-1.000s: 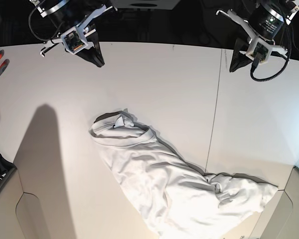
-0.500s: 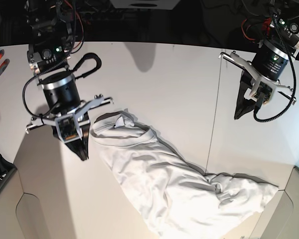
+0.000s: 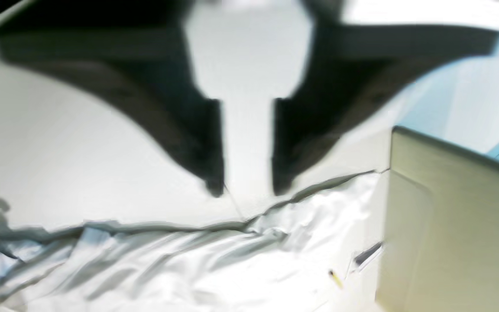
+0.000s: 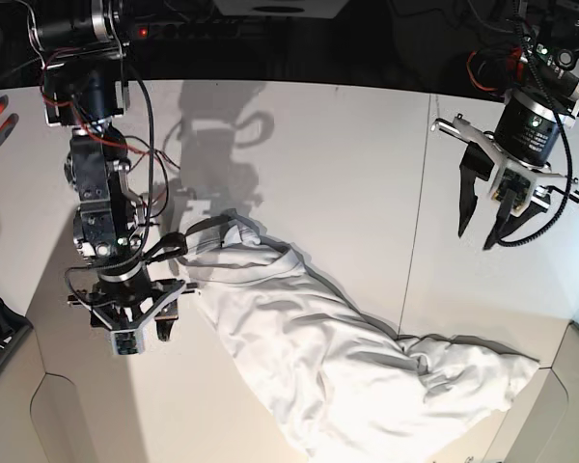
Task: Layout the t-shirt on the table in an organized manner, then fold the t-shirt properly
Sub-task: 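Lower the right gripper onto the t-shirt collar and grasp it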
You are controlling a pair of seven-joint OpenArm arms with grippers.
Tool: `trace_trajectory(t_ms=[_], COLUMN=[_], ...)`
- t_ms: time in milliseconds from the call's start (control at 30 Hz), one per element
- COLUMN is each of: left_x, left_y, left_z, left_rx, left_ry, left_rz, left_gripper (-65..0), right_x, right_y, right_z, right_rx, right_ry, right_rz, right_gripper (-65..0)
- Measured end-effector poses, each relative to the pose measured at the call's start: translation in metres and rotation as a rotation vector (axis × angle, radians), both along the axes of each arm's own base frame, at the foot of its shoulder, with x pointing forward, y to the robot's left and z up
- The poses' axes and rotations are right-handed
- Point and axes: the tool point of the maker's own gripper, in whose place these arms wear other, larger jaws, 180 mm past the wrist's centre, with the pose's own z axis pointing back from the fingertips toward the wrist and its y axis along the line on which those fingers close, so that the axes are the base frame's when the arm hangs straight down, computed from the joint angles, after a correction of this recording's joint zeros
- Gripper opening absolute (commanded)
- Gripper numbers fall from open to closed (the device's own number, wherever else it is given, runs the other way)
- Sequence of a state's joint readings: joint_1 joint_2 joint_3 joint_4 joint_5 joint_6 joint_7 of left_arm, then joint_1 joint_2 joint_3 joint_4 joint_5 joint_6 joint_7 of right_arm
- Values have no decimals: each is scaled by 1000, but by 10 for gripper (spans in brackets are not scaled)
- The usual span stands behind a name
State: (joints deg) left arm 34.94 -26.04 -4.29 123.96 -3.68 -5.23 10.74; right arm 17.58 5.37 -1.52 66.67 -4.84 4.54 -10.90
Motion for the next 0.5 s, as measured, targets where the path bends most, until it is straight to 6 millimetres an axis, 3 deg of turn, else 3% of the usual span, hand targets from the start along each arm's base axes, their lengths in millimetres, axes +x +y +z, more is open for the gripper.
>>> trace_trajectory(t_ms=[200, 400, 500], left_x=[16, 20, 20], left_y=[15, 19, 19], left_z=[14, 15, 14], left_rx=[4, 8, 7], left_ry=[-53, -50, -48], left_rz=[86, 110, 110], left_gripper=[-358, -358, -358], right_x=[13, -2, -4], right_y=[35, 37, 35], right_z=[-11, -46, -52], right_rx=[355, 399, 399], right_ry=[88, 188, 199], right_rz=[59, 29, 15], right_gripper=[-335, -335, -335])
